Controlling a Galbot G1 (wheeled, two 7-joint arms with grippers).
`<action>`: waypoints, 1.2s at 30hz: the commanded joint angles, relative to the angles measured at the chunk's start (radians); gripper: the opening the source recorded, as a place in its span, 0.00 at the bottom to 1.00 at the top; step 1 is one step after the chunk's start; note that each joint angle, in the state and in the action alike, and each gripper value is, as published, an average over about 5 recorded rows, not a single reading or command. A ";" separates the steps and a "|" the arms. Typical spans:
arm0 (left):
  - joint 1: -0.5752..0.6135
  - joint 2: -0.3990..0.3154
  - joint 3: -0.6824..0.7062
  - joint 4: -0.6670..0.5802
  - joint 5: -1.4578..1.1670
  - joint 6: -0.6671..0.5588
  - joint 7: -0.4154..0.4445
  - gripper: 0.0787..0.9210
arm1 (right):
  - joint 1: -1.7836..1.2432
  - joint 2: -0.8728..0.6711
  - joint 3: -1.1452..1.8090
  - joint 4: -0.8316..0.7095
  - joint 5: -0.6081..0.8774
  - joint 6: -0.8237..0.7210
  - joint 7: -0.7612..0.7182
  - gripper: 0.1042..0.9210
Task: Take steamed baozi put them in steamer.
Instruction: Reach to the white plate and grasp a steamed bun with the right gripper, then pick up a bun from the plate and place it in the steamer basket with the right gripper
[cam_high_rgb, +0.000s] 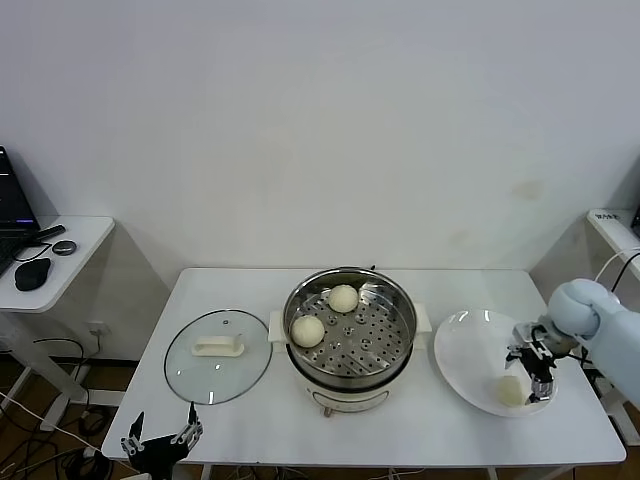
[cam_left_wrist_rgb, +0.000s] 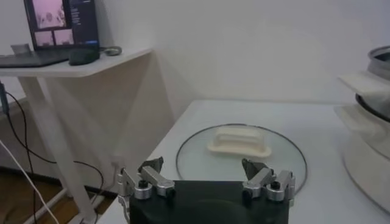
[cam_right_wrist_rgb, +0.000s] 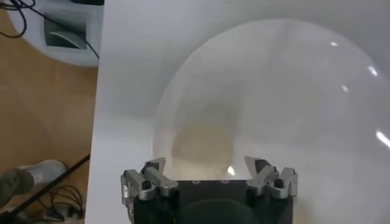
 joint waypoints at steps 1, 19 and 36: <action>0.001 0.000 -0.004 0.004 0.005 0.000 -0.001 0.88 | -0.016 0.041 0.000 -0.037 -0.032 0.013 0.011 0.88; -0.011 0.003 -0.004 0.014 0.004 0.004 0.003 0.88 | -0.025 0.045 0.015 -0.058 -0.031 0.007 0.009 0.73; -0.042 -0.005 0.016 0.022 0.006 0.004 0.003 0.88 | 0.315 0.032 -0.138 -0.040 0.140 0.002 -0.022 0.33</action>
